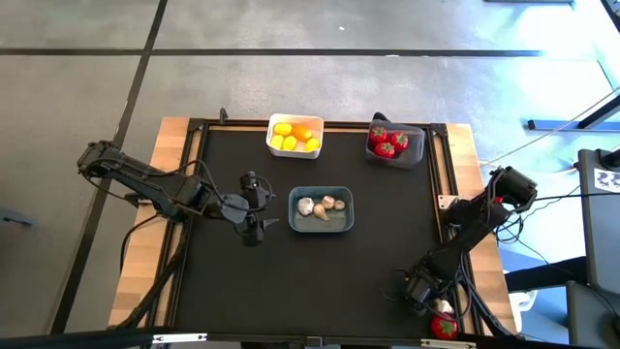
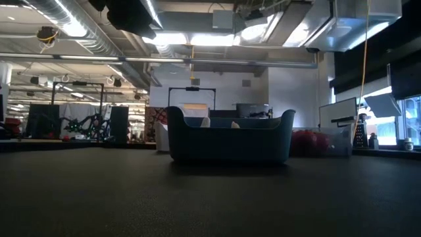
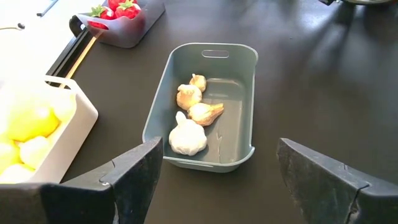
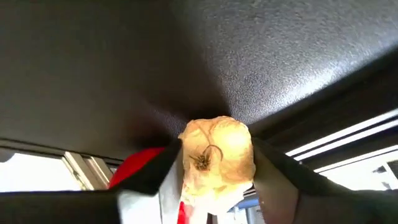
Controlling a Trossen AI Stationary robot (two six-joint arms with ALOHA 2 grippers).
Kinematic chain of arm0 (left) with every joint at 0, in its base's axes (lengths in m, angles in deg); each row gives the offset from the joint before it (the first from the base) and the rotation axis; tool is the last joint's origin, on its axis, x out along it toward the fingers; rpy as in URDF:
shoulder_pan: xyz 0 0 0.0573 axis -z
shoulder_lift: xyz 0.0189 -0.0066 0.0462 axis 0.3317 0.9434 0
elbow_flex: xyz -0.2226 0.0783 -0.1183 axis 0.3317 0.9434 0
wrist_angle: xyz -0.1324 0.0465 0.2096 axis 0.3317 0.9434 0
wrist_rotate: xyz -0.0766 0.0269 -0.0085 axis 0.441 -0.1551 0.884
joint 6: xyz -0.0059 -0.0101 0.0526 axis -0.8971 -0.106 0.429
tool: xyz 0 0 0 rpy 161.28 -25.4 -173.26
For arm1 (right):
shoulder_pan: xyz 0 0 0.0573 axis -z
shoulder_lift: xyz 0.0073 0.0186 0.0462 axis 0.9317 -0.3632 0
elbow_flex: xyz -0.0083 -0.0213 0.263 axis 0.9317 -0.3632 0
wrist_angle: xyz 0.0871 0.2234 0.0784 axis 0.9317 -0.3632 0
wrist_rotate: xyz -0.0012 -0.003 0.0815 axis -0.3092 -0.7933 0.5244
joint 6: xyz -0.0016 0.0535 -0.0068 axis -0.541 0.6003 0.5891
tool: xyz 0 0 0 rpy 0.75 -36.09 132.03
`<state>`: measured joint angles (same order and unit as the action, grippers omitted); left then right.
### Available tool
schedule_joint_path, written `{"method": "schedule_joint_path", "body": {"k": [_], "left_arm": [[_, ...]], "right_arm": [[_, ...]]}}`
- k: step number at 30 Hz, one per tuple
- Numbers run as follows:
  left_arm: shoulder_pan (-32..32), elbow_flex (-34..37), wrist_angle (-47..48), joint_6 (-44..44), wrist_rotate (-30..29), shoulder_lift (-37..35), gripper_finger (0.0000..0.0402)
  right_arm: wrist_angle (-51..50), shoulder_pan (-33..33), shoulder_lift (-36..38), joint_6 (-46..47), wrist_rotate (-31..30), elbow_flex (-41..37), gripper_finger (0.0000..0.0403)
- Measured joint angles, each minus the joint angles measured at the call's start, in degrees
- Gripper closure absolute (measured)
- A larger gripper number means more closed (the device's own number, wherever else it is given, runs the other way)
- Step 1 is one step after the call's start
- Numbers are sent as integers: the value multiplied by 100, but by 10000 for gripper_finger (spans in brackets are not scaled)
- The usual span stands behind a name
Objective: Sort produce into baskets
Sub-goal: Put the white garlic into the blue bin
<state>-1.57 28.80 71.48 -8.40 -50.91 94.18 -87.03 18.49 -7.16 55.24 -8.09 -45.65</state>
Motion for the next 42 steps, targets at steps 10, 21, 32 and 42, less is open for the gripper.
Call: {"method": "schedule_joint_path", "body": {"k": [10, 21, 32, 42], "left_arm": [[2, 0, -2, 0, 2, 0, 91], [2, 0, 0, 0, 2, 0, 91], [1, 0, 0, 0, 1, 0, 91], [2, 0, 0, -82, 2, 0, 91]], "right_arm": [[-527, 319, 7, -1128, -340, 314, 254], [-2357, 1385, 7, -3260, -1987, 1586, 255], [-2911, 2362, 11, -5237, -4122, 3179, 255], [-2364, 3135, 11, -6597, -5213, 3628, 255]]}}
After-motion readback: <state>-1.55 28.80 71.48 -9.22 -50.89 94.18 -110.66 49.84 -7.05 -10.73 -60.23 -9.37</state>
